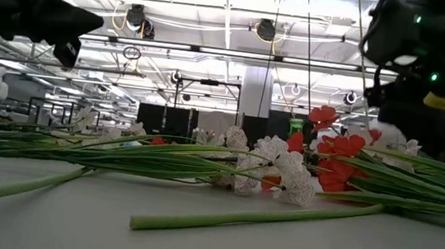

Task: Sort flowers into vase by color
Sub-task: Put the right red flowers into the green vase

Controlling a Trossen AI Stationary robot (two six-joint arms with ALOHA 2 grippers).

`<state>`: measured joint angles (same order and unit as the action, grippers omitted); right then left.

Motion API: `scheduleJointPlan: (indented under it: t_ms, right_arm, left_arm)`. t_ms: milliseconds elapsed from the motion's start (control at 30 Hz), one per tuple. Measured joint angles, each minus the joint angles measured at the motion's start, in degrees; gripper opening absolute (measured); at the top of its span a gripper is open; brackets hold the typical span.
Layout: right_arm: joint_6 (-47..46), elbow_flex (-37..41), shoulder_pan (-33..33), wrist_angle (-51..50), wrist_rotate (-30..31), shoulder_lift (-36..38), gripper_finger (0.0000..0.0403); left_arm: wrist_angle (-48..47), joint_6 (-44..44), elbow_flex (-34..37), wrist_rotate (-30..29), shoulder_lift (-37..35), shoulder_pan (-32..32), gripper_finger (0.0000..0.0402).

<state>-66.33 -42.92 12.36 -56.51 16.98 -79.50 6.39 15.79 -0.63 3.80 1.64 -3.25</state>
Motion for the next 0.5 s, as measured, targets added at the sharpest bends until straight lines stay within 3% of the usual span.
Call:
scheduleJointPlan:
  t_ms: [267, 500]
  right_arm:
    - [2.04, -4.14, 0.19, -0.7, 12.62, 12.02, 0.0006]
    - [24.2, -8.91, 0.48, 20.96, 25.33, 21.1, 0.0008]
  left_arm:
    - [0.03, -0.2, -6.33, -2.15, 2.62, 0.0, 0.002]
    - [1.02, -4.38, -12.57, -6.15, 12.32, -0.01, 0.002]
